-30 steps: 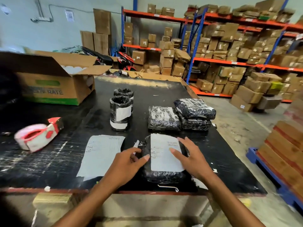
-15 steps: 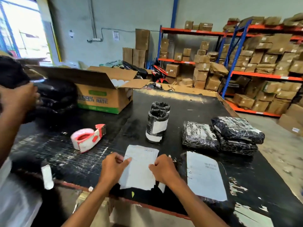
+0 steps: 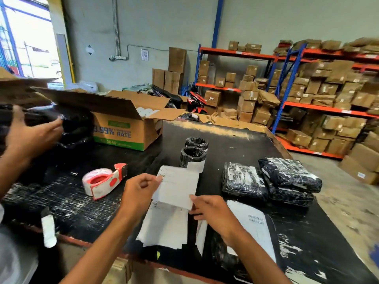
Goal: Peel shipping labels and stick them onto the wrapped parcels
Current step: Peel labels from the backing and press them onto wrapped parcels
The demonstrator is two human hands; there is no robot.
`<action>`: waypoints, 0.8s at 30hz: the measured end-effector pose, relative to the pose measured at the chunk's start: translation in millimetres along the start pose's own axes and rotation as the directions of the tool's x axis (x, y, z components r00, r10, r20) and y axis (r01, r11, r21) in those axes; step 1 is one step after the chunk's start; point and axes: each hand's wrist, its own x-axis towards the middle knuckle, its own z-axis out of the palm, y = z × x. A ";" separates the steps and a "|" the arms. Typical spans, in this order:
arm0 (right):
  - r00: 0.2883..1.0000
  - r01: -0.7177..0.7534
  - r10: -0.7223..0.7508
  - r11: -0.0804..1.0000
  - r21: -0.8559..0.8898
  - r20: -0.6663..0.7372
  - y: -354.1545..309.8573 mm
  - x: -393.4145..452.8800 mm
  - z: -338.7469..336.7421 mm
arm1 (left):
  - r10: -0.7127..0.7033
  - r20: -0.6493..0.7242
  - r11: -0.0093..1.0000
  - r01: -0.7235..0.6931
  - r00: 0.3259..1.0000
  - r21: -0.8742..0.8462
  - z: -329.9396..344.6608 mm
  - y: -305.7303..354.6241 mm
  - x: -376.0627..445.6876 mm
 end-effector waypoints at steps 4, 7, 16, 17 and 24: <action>0.996 0.072 -0.081 0.977 0.203 0.038 -23.8 -27.5 -18.1 | 0.032 -0.031 0.995 -0.035 0.999 -0.094 9.7 25.1 -10.8; 0.988 0.140 -0.149 0.978 0.155 0.049 -41.0 -47.9 -30.6 | 0.030 -0.019 0.994 -0.032 0.999 -0.108 12.9 35.7 -15.1; 0.974 0.226 -0.227 0.973 0.042 0.024 -53.7 -76.9 -51.9 | 0.000 0.065 0.981 0.012 0.998 -0.193 24.1 49.0 -22.2; 0.972 0.232 -0.233 0.972 0.042 0.023 -53.4 -78.0 -52.9 | -0.001 0.066 0.981 0.014 0.998 -0.194 24.9 48.3 -21.5; 0.958 0.286 -0.287 0.955 0.078 0.012 -54.5 -74.0 -51.0 | 0.102 0.111 0.977 -0.120 0.989 0.177 31.6 38.1 -20.8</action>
